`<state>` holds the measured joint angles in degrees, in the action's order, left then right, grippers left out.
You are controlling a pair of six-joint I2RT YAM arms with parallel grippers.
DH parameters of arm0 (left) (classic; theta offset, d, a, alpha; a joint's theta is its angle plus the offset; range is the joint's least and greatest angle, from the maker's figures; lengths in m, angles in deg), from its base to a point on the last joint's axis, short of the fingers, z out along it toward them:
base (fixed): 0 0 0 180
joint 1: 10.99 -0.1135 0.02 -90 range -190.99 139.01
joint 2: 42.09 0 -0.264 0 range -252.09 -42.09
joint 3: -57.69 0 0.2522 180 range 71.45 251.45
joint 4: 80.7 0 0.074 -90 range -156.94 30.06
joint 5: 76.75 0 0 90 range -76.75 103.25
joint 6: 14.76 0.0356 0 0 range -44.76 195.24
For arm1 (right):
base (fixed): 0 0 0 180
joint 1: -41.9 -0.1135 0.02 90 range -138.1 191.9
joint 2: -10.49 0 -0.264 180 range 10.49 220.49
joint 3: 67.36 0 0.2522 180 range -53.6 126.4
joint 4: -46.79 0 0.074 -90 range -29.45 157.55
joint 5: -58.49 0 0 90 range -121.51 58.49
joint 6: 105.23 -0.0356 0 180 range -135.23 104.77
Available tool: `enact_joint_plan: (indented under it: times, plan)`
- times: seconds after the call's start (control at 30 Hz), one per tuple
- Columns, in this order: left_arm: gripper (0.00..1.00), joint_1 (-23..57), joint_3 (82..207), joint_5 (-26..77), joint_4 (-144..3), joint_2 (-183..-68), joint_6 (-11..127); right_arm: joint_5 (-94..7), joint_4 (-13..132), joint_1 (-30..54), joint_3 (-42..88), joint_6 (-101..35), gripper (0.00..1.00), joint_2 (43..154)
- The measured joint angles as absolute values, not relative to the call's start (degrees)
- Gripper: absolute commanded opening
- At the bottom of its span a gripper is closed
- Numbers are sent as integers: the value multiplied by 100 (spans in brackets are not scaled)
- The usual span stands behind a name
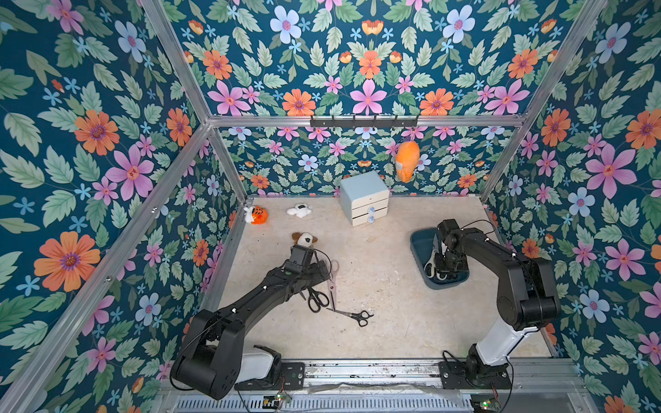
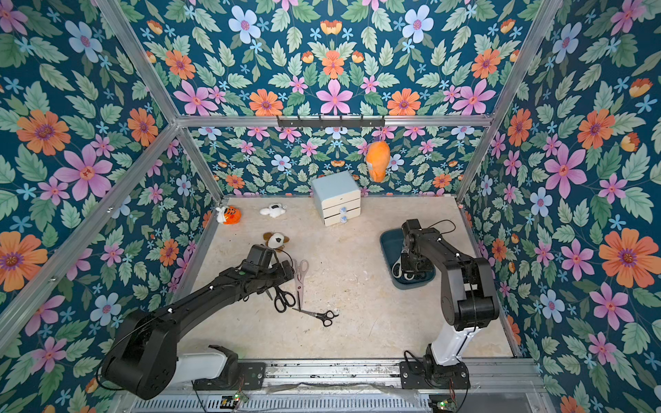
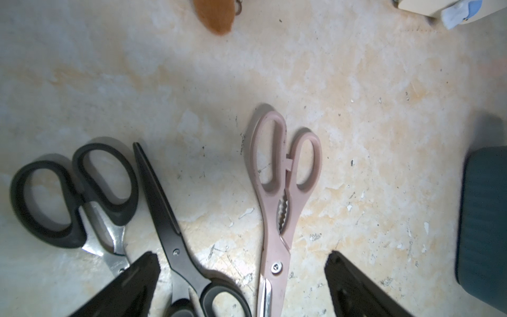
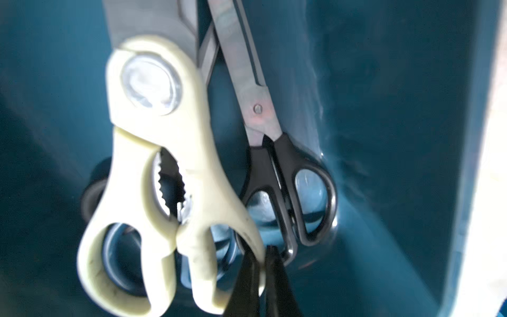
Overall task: Put the scissors into the storage box
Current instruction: Place the scissors in the storage box, then pick up the scissors from the center of the board.
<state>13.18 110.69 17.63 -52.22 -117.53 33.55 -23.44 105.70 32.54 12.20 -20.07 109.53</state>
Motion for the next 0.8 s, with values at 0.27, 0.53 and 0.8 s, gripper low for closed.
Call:
enact_joint_plan:
  times: [0.27, 0.53, 0.8]
  plan:
    - [99, 1318, 11023, 1785, -5250, -11716, 3335, -2355, 10589, 3254, 1303, -2016, 17, 10813]
    - [99, 1318, 10925, 1783, -5314, -11561, 3318, -2471, 10686, 3258, 1581, -2162, 31, 10169]
    - [99, 1318, 10908, 1804, -5312, -11491, 3344, -2718, 10891, 2781, 1561, -2519, 34, 9497]
